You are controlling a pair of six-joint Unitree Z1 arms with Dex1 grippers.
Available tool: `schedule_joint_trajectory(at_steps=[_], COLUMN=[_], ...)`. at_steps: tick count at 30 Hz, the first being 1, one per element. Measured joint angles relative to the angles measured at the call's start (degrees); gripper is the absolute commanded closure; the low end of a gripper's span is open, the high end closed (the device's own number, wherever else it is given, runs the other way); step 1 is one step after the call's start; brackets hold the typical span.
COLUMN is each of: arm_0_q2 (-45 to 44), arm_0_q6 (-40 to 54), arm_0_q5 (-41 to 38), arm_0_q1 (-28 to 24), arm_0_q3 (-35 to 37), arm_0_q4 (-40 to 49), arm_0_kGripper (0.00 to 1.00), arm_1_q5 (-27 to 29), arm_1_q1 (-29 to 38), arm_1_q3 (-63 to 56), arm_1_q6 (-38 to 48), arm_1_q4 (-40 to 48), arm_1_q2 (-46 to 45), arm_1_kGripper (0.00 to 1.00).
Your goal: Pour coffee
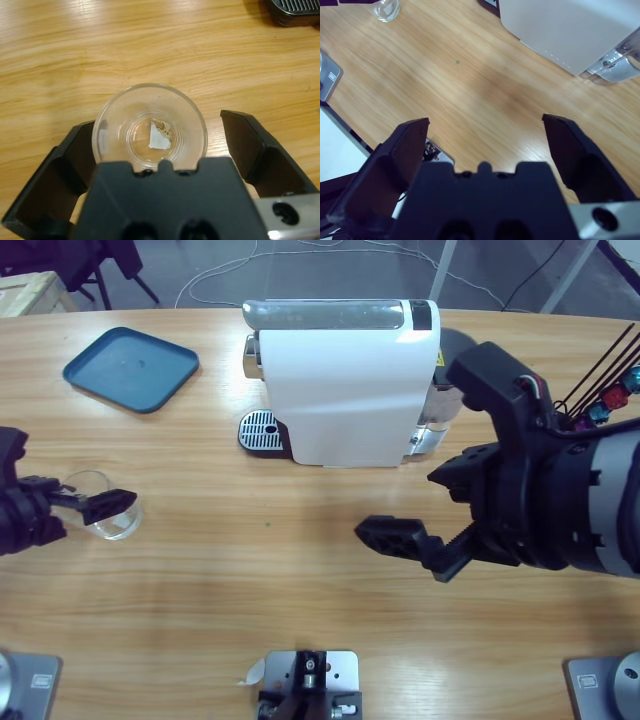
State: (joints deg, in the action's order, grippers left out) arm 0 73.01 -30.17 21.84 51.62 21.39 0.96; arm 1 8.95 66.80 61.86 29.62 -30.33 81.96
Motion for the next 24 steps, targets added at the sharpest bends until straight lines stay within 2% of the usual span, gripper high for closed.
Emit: schedule_joint_trajectory(at_steps=[1,3,6,9,10,11,12,13,19,21,24], arm_0_q2=[0.26,0.40,0.40,0.39,0.39,0.39,0.39,0.39,0.11,-0.58,-2.67], arm_0_q6=[0.00,0.00,0.00,0.00,0.00,0.00,0.00,0.00,1.71,6.25,14.78], arm_0_q5=[0.07,0.36,0.50,0.50,0.50,0.50,0.50,0.50,0.71,0.21,-5.21], arm_0_q1=[0.00,0.00,0.00,0.00,0.00,0.00,0.00,0.00,0.00,0.00,-1.10], arm_0_q3=[0.00,0.00,-0.16,-0.39,-0.45,-0.49,-0.49,-0.50,-0.47,-0.06,1.22], arm_0_q4=[-0.11,-0.23,-0.24,-0.24,-0.24,-0.24,-0.24,-0.24,-0.24,-0.24,-0.36], arm_0_kGripper=[0.027,0.141,0.419,0.590,0.725,0.793,0.928,1.000,1.000,1.000,1.000], arm_1_q5=[0.00,0.00,0.00,0.00,0.00,0.00,0.00,0.00,0.03,0.71,1.64], arm_1_q1=[0.00,0.00,0.00,0.00,0.01,0.01,0.01,0.01,0.03,0.03,0.04], arm_1_q3=[-0.13,-0.54,-1.17,-1.53,-1.59,-1.68,-1.82,-1.97,-2.22,-2.21,-2.22], arm_1_q6=[0.13,0.40,0.96,1.15,1.16,1.16,1.16,1.16,1.12,-0.01,-2.67], arm_1_q4=[0.01,0.23,0.63,1.04,1.10,1.15,1.22,1.28,1.49,0.55,-2.07], arm_1_q2=[0.00,0.00,0.00,0.00,0.00,0.00,0.00,0.00,-0.14,-1.53,-6.00], arm_1_kGripper=[0.000,0.000,0.000,0.000,0.000,0.000,0.000,0.000,0.000,0.000,0.000])
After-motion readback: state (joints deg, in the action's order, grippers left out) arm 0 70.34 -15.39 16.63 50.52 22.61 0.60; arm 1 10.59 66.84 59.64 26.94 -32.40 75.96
